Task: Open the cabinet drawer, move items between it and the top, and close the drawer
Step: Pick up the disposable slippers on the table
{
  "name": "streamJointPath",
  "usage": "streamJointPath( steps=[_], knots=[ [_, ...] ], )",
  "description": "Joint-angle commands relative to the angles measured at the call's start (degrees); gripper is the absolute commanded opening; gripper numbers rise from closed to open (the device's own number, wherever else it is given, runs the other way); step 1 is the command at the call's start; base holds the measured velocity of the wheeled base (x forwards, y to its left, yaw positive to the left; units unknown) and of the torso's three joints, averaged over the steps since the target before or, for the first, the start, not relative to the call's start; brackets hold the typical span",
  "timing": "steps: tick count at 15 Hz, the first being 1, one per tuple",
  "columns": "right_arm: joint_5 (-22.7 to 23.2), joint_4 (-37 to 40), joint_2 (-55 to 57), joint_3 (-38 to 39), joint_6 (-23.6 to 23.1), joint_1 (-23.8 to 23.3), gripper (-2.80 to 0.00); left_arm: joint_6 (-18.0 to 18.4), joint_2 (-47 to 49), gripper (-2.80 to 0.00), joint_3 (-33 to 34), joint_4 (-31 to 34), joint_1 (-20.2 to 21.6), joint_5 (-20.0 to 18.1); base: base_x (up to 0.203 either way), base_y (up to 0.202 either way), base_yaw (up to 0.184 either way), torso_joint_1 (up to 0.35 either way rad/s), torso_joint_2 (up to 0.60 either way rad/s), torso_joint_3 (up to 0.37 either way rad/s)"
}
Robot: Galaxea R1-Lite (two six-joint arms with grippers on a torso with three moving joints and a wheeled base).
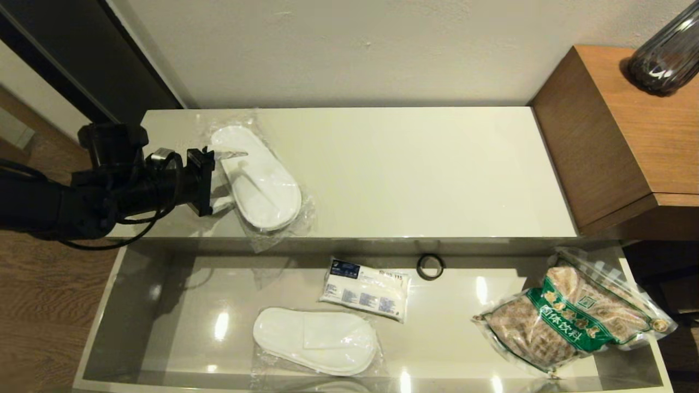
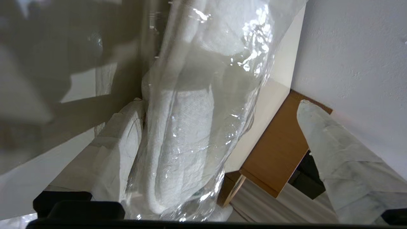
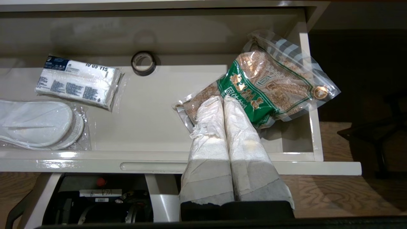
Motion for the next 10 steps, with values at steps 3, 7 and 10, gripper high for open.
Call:
streamJointPath(
  steps=[3,7,10],
  knots=[
    [0.00,0.02,0.07,0.00,-0.03,0.00,-2.80,0.14,0.25,0.00,0.46,-0.44,-0.58,-0.37,0.000,0.000,0.000,0.000,0.00,0.000],
    [0.00,0.02,0.07,0.00,-0.03,0.00,-2.80,-0.22,0.33,0.00,0.97,-1.46,-1.54,-0.34,0.000,0.000,0.000,0.000,0.00,0.000],
    [0.00,-0.07,0.07,0.00,-0.03,0.00,-2.80,0.57,0.33,0.00,1.59,-1.90,-2.77,0.53,0.000,0.000,0.000,0.000,0.00,0.000]
  ],
)
